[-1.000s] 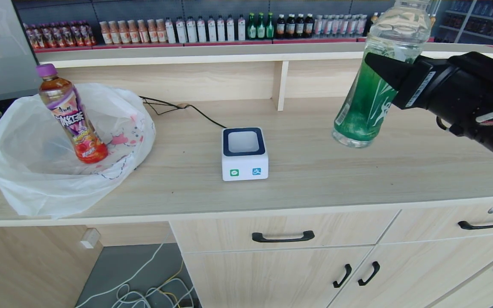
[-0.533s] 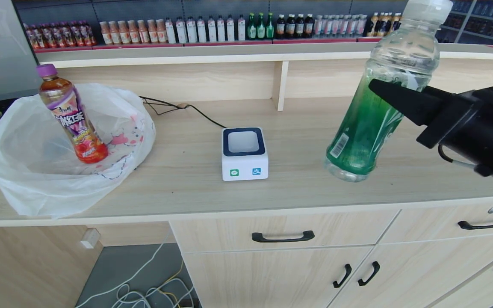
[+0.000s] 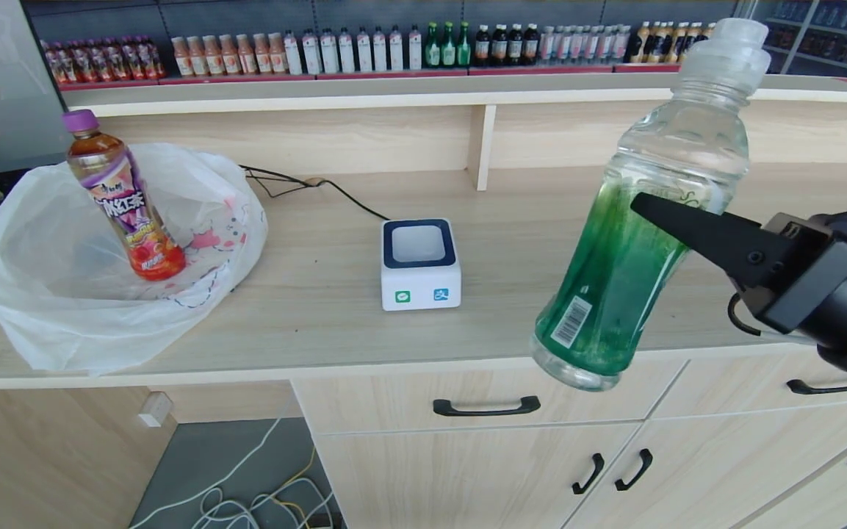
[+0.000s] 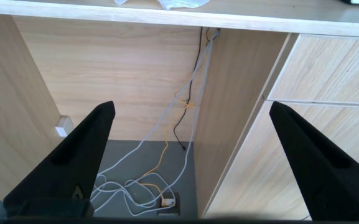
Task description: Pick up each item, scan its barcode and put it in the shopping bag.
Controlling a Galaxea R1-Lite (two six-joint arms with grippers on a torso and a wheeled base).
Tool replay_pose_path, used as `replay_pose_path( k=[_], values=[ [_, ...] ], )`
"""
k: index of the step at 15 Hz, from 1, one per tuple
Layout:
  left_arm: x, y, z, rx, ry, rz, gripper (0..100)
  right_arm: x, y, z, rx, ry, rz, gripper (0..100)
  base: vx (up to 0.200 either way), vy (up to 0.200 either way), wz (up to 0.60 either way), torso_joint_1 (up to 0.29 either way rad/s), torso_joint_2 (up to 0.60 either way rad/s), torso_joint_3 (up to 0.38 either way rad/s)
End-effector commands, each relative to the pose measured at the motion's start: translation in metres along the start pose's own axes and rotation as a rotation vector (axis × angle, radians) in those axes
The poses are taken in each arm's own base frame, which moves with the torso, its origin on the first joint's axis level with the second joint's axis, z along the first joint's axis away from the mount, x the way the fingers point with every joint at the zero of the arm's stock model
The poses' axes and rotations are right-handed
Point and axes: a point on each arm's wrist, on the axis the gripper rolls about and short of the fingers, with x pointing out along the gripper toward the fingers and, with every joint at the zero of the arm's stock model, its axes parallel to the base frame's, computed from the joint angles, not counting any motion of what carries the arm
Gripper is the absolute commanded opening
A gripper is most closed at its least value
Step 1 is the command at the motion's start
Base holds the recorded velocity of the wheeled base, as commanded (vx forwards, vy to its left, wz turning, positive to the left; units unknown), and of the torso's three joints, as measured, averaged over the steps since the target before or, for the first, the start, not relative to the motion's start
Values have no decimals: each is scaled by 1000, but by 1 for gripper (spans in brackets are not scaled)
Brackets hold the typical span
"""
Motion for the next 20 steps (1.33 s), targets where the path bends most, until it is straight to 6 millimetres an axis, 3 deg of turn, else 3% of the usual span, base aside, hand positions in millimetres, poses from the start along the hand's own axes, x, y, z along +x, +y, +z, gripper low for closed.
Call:
replay_pose_path(
  k=[1,10,20],
  values=[
    [0,0,0,0,0,1,100,-2,1,-6,32,26,42,0,0,0,0,0,0,0],
    [0,0,0,0,0,1,100,5,30,-16,339,78,297,0,0,0,0,0,0,0],
    [0,0,0,0,0,1,100,25,26,-18,482,16,359,0,0,0,0,0,0,0]
  ],
)
